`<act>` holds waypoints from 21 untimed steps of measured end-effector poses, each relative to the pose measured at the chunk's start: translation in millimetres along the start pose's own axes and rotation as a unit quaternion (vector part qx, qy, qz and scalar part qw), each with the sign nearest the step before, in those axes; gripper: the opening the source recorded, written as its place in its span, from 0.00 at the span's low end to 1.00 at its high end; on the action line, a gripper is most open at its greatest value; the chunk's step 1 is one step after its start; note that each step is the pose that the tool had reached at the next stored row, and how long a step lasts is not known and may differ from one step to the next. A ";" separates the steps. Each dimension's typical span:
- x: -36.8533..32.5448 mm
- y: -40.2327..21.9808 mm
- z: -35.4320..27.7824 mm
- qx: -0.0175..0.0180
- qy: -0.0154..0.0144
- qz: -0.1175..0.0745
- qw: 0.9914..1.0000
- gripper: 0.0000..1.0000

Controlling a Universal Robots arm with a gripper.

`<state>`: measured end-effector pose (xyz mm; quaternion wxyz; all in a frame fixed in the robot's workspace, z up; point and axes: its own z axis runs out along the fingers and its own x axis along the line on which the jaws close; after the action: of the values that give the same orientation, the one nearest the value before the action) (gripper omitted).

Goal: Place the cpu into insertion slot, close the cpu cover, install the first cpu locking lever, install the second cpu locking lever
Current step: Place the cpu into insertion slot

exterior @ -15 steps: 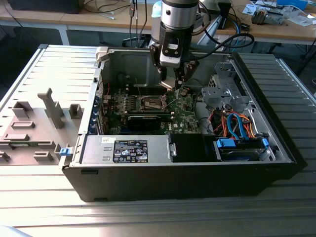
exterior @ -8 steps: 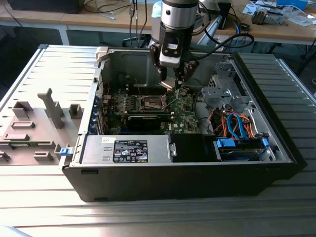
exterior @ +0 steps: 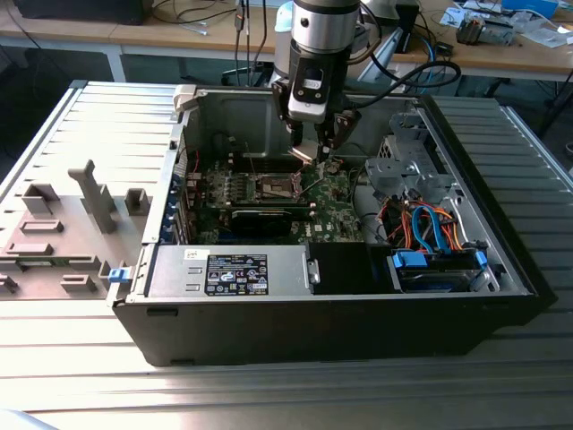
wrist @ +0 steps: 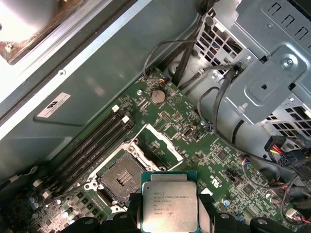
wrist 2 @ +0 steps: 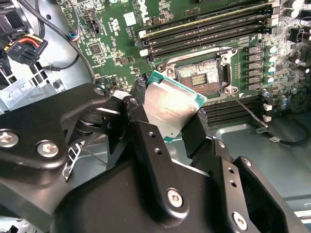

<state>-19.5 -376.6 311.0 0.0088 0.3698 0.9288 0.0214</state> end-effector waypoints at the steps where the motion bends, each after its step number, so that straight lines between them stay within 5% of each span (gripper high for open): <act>1: 0.0 0.0 0.0 0.000 0.000 0.001 1.000 0.54; 21: 0.0 0.0 0.0 0.002 -0.003 0.015 1.000 0.54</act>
<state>-19.5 -376.6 311.0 0.0104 0.3839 0.9231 0.0182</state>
